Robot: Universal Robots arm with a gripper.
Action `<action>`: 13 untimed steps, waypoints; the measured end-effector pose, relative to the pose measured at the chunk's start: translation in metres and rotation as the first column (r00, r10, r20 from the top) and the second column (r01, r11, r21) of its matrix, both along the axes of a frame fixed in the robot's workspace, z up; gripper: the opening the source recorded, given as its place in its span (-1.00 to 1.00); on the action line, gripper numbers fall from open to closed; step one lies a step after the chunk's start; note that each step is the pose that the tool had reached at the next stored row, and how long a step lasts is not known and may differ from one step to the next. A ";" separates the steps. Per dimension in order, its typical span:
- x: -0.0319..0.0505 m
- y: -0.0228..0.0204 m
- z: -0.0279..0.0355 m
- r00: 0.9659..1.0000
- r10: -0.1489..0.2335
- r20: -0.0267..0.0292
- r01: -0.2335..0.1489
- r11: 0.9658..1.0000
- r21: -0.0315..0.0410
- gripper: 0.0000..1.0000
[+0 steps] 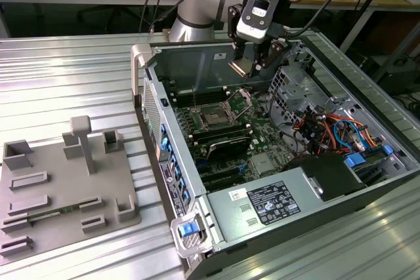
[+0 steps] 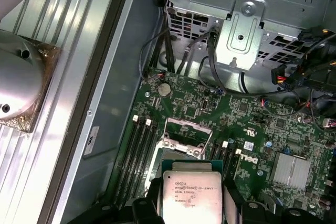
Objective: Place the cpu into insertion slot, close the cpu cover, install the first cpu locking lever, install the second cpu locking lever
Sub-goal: 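Place the cpu into insertion slot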
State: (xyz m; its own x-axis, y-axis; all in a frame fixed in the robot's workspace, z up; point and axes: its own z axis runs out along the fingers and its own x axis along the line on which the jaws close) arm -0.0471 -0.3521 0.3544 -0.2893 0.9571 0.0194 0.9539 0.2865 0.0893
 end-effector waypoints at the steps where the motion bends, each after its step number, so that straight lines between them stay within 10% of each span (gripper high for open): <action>1: 0.0000 0.0000 0.0000 1.000 0.000 0.000 0.000 1.000 0.000 0.09; 13: -0.0014 0.0000 -0.0008 0.995 -0.101 0.000 0.101 0.995 0.000 0.09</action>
